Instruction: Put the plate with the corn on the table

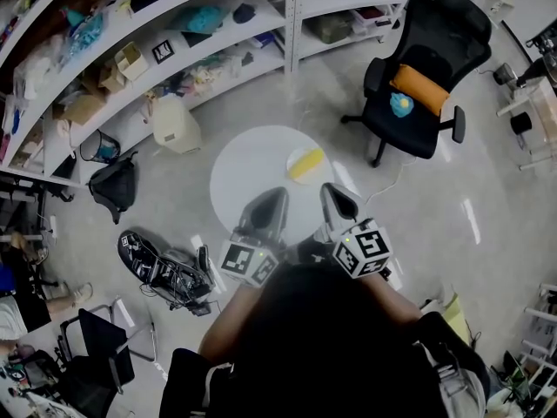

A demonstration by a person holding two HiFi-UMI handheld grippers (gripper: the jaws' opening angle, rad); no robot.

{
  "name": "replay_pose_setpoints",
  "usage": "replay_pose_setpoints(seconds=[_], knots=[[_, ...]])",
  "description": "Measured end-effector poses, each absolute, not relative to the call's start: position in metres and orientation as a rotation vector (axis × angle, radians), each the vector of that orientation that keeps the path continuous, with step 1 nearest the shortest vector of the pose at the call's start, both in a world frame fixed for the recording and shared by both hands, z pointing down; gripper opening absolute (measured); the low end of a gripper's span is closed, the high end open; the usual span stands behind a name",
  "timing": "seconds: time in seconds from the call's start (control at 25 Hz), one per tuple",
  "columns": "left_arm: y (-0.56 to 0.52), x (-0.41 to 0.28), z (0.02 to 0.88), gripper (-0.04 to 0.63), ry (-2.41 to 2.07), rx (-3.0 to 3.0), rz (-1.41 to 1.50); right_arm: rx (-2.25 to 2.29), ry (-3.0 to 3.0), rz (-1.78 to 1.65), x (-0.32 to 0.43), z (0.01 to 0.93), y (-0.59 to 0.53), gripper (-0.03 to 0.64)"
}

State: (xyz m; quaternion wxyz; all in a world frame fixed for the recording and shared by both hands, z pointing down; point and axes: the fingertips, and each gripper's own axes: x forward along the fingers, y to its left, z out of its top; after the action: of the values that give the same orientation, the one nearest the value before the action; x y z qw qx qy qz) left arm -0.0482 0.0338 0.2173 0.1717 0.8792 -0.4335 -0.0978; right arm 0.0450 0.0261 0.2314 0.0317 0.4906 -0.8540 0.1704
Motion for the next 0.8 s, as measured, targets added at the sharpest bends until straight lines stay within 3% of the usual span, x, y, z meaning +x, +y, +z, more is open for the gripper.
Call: replay_pose_setpoints(seconds=[0.8], knots=[[0.027,-0.036,0.220,0.005,-1.223,2.499,-0.269,1.497,-2.654,0.484,0.049,0.228,0.018,0.008]])
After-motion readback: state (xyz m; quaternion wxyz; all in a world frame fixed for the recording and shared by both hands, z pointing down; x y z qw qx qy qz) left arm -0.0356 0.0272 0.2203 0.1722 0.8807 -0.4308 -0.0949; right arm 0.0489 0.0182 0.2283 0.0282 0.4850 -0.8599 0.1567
